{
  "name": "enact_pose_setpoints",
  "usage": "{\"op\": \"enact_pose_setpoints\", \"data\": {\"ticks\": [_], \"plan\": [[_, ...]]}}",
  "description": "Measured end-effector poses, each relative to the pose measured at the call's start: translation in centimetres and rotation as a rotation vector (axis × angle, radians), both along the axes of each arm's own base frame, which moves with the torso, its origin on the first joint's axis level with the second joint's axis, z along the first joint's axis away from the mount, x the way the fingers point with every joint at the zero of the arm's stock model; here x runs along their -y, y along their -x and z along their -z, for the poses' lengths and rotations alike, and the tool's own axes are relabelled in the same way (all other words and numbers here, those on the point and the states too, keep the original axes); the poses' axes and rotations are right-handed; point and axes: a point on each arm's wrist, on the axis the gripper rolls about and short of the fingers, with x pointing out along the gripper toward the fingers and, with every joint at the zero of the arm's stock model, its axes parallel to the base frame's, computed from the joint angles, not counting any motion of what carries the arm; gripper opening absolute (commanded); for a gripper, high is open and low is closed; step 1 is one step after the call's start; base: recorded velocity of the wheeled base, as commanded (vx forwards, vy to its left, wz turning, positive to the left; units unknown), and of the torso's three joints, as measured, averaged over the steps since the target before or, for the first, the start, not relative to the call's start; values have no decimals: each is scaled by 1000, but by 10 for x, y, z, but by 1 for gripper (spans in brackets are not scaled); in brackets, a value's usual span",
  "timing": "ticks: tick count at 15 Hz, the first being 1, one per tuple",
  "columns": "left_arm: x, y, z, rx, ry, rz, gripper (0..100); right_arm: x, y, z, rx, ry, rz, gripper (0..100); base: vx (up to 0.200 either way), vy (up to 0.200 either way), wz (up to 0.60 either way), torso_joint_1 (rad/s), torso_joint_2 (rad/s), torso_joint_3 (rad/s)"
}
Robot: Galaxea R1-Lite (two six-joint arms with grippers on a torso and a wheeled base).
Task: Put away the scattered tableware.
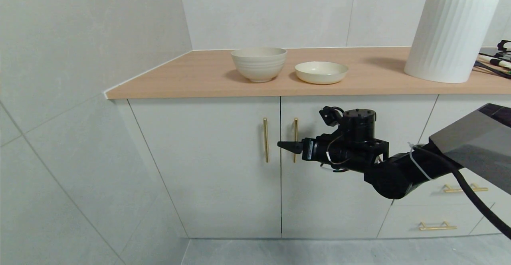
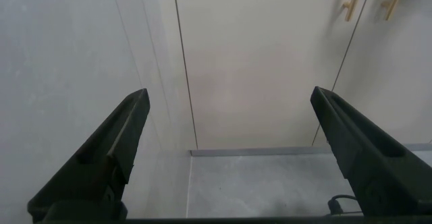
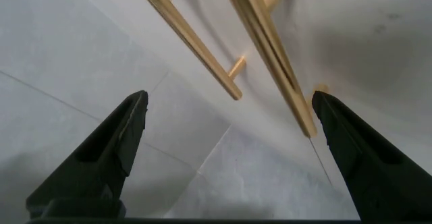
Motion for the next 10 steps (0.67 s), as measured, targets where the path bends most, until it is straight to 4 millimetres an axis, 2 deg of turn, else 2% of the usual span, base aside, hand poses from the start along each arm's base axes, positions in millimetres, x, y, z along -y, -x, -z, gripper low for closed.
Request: {"op": "enact_pose_setpoints", "data": {"ticks": [10], "plan": [[0,0,0,0,0,0,100,-9,-10,9,36,-54,2,100,0,0,0,0,0,0]]}}
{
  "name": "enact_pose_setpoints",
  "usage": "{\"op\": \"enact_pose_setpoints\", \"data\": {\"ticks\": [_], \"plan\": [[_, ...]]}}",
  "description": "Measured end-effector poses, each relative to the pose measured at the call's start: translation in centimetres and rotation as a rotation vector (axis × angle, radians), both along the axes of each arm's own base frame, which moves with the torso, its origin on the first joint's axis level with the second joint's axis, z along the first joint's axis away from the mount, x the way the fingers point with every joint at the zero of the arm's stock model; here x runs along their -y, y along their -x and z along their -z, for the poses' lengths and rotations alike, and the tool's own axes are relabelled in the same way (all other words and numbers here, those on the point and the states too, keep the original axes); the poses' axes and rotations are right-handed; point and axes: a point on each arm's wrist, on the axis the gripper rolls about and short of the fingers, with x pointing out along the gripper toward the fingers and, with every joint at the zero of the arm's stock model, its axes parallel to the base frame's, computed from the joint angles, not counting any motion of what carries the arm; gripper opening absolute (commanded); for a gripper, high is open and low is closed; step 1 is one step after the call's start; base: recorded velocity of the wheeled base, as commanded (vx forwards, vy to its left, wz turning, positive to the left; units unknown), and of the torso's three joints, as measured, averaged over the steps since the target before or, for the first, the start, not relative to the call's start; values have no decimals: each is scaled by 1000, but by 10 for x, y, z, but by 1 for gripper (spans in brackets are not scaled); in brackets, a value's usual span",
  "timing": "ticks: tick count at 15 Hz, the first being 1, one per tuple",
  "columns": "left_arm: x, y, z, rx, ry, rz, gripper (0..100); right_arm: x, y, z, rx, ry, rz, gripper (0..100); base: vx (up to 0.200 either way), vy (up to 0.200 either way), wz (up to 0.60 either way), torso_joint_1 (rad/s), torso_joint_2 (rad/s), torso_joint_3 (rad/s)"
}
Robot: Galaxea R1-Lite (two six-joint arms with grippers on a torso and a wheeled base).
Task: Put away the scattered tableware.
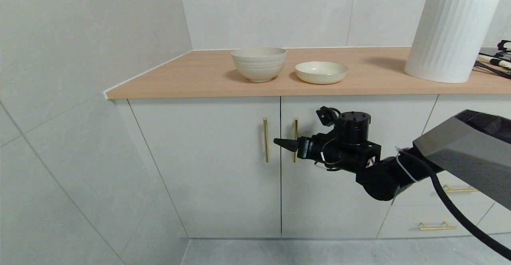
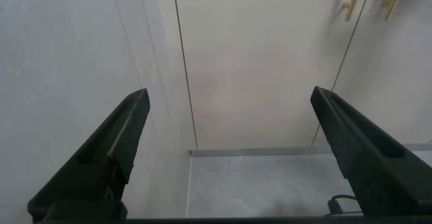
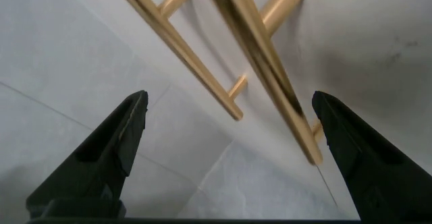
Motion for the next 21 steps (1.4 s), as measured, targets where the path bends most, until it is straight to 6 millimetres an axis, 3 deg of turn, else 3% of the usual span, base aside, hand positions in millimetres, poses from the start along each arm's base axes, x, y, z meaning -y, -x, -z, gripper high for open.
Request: {"op": "enact_pose_setpoints", "data": {"ticks": [9,18,21], "plan": [[0,0,0,0,0,0,100,-11,14,-2,-15,-30,-34,100,0,0,0,0,0,0],[0,0,0,0,3,0,100,-10,49,-13,-43,-14,-88,100,0,0,0,0,0,0],[0,0,0,0,5,1,100,-4,69,-15,-64,-1,-114,100,0,0,0,0,0,0]]}}
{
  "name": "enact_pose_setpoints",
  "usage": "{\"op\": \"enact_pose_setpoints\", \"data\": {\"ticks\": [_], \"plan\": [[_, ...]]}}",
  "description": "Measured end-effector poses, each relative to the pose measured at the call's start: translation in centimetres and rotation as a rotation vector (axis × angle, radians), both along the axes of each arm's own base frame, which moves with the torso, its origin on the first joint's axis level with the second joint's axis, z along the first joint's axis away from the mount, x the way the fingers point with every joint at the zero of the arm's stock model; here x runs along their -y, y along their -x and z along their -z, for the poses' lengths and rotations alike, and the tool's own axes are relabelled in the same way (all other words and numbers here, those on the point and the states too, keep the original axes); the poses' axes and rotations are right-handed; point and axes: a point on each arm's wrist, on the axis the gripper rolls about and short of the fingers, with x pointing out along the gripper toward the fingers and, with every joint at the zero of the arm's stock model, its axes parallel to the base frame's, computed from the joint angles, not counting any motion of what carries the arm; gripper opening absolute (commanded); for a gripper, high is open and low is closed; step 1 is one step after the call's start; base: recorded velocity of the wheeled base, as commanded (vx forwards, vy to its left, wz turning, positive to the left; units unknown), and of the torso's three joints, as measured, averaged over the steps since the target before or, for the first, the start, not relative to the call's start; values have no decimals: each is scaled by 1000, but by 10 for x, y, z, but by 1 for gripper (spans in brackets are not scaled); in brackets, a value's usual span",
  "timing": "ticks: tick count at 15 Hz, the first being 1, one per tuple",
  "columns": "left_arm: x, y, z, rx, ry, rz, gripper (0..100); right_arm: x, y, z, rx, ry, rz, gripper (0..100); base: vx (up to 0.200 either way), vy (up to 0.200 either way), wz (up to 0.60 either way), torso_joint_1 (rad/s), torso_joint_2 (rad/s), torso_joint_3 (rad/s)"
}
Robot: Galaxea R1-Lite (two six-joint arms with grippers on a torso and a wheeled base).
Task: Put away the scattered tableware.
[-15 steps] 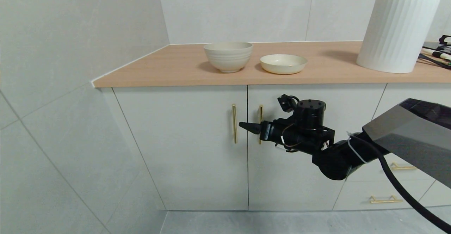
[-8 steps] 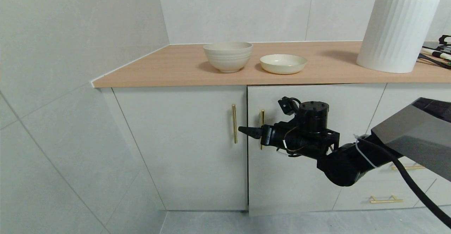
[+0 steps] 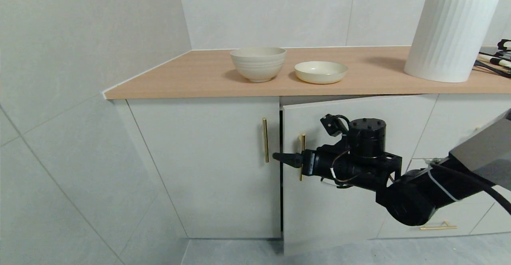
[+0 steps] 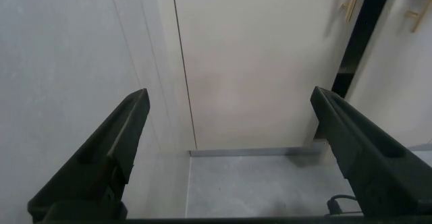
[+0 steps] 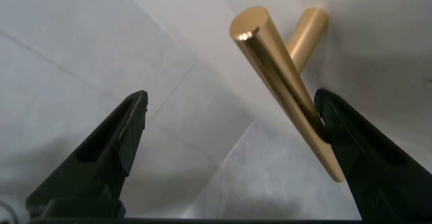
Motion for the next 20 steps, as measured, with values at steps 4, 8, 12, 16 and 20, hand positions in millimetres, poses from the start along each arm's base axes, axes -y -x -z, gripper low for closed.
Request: {"op": "enact_pose_setpoints", "data": {"ticks": [4,8,12,16,20], "plan": [[0,0,0,0,-11,1,100,16,38,-3,-42,16,-85,100,0,0,0,0,0,0],[0,0,0,1,-18,1,100,26,62,-5,-42,7,-131,100,0,0,0,0,0,0],[1,0,-1,10,-34,39,100,29,70,-8,-10,-16,-144,100,0,0,0,0,0,0],[4,6,-18,56,5,172,100,28,71,-6,-16,-12,-152,100,0,0,0,0,0,0],[7,7,-74,49,61,382,100,26,71,-4,-19,-9,-156,100,0,0,0,0,0,0]]}}
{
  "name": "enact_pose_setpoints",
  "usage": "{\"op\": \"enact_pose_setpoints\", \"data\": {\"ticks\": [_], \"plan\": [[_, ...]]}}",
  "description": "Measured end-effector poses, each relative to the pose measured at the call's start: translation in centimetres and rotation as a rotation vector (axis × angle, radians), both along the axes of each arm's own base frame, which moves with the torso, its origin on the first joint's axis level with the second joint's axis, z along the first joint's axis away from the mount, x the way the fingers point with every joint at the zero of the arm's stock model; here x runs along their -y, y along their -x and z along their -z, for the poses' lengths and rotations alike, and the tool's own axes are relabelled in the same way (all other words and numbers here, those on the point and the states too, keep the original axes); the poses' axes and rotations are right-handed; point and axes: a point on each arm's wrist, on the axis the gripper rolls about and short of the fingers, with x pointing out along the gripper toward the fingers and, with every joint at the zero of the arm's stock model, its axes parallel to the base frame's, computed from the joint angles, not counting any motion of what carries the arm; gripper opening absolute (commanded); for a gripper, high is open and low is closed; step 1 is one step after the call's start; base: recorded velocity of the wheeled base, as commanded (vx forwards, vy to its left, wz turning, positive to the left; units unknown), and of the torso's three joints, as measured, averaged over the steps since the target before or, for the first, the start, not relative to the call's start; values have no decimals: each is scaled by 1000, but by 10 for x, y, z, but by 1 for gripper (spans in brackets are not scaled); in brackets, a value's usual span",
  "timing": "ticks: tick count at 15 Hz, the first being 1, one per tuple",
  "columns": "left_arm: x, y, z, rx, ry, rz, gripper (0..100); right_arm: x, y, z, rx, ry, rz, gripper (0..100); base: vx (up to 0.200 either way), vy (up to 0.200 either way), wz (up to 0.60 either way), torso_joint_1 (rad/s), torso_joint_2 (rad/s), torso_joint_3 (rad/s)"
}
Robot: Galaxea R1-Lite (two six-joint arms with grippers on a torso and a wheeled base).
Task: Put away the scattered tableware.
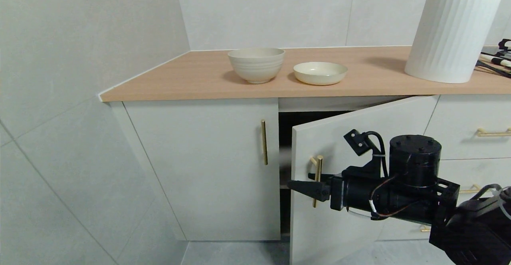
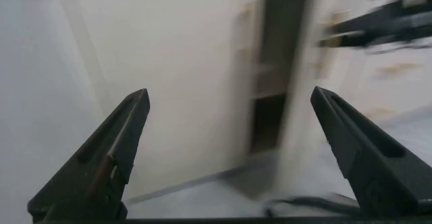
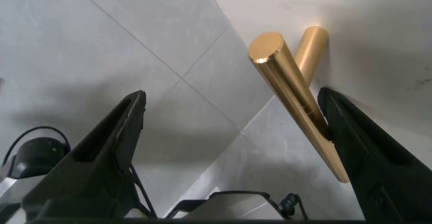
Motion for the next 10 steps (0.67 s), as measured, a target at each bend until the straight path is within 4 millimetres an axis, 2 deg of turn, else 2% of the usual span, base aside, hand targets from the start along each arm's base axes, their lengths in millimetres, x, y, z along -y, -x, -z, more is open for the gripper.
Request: {"op": "enact_pose_setpoints", "data": {"ticks": [3,6,8,10], "plan": [[4,-31,-42,-125,8,167,100,-1,-1,1,-2,0,-1,100,0,0,0,0,0,0],[13,-88,-73,-255,14,323,100,-2,-2,2,-6,2,-2,100,0,0,0,0,0,0],[25,-131,-78,-305,8,412,100,-3,-3,4,-6,2,-3,100,0,0,0,0,0,0],[44,-176,-69,-363,-2,492,100,-3,-4,4,-3,-2,-3,100,0,0,0,0,0,0]]}}
